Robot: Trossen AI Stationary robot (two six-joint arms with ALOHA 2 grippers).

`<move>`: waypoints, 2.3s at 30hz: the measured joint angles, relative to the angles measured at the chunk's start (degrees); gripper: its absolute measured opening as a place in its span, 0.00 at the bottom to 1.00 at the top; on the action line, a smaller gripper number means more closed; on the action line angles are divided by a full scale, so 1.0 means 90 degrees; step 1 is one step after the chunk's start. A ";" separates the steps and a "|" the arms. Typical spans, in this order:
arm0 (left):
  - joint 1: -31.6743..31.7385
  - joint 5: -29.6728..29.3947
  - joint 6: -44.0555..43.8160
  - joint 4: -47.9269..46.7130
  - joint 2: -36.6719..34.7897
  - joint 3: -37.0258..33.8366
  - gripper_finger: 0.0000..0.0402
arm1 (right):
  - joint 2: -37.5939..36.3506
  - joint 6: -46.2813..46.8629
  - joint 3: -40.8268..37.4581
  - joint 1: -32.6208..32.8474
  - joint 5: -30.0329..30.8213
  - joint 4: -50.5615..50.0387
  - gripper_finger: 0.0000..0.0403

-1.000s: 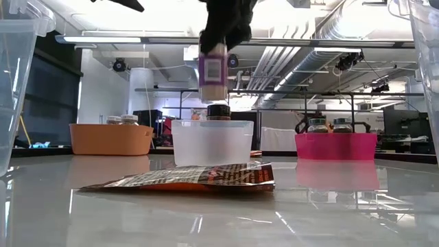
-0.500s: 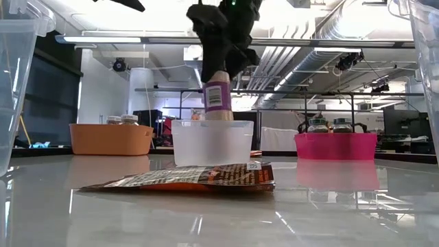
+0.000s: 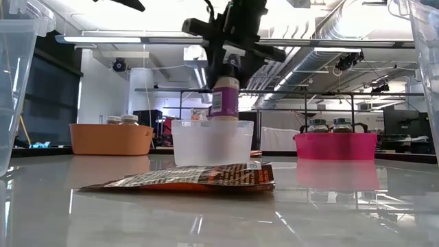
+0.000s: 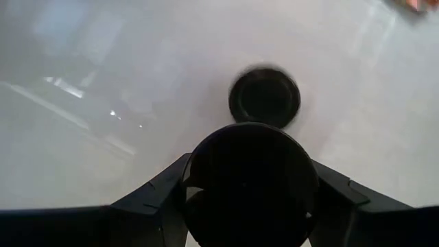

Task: Sort spices by type
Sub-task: Put the black seasoning bottle into the top transparent bin, then put the bottom orange seasoning bag into the left transparent bin

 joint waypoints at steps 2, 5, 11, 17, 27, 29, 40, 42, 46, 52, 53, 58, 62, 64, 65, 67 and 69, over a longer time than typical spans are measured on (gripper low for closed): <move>0.0000 0.0002 0.0000 0.0005 0.0000 0.0000 0.80 | 0.0059 0.0331 -0.0001 0.0023 0.0003 0.0016 0.51; 0.0000 0.0014 0.0002 0.0011 0.0000 0.0000 0.80 | 0.0159 0.0450 -0.0001 0.0075 0.0002 0.0138 0.51; 0.0000 0.0087 0.0109 0.0038 0.0000 0.0000 0.80 | 0.0474 0.0962 -0.0001 0.0223 0.0438 0.0185 0.51; 0.0000 0.0095 0.0163 0.0037 0.0000 0.0000 0.80 | 0.0768 0.1235 -0.0001 0.0238 0.0446 0.0262 0.51; 0.0000 0.0100 0.0165 0.0033 0.0000 0.0000 0.80 | 0.0822 0.1074 -0.0001 0.0266 0.0309 0.0285 0.73; 0.0000 0.0100 0.0165 0.0034 0.0000 0.0000 0.80 | 0.0824 0.1062 -0.0001 0.0266 0.0250 0.0288 0.79; 0.0000 0.0097 0.0285 0.0030 0.0000 0.0000 0.80 | 0.0459 0.0800 -0.0001 0.0271 0.0247 -0.0122 0.83; 0.0000 0.0095 0.0287 0.0029 0.0000 0.0000 0.80 | 0.0233 0.0512 -0.0001 0.0296 0.0266 -0.0149 0.83; 0.0000 0.0095 0.0289 0.0025 0.0000 0.0000 0.80 | -0.0323 -0.0270 -0.0001 0.0417 0.0268 -0.0151 0.83; 0.0001 0.0192 0.0265 0.0010 0.0000 0.0000 0.80 | -0.1111 -0.2092 0.0006 0.0906 -0.0525 -0.0094 0.83; 0.0000 0.0243 0.0265 0.0011 0.0000 0.0000 0.80 | -0.1174 -0.2456 0.0008 0.1034 -0.0987 -0.0026 0.83; 0.0000 0.0274 0.0163 0.0024 0.0000 0.0000 0.80 | -0.1035 -0.3805 0.0011 0.1863 -0.3037 0.0317 0.83; 0.0001 0.0265 0.0139 0.0038 0.0000 0.0000 0.80 | -0.0512 -0.5754 0.0007 0.2580 -0.2354 0.0303 0.83; 0.0000 0.0262 0.0049 0.0040 0.0000 0.0000 0.80 | -0.0231 -0.6914 0.0003 0.2803 -0.1766 0.0510 0.83; 0.0000 0.0260 0.0011 0.0042 0.0000 0.0000 0.80 | -0.0082 -0.7426 0.0003 0.2884 -0.1452 0.0689 0.83; 0.0000 0.0248 -0.0025 0.0059 0.0000 0.0000 0.80 | 0.0217 -0.8158 0.0003 0.2981 -0.1024 0.1050 0.83; 0.0000 0.0252 -0.0102 0.0059 0.0000 0.0000 0.80 | 0.0507 -0.8448 0.0003 0.3033 -0.1025 0.1322 0.83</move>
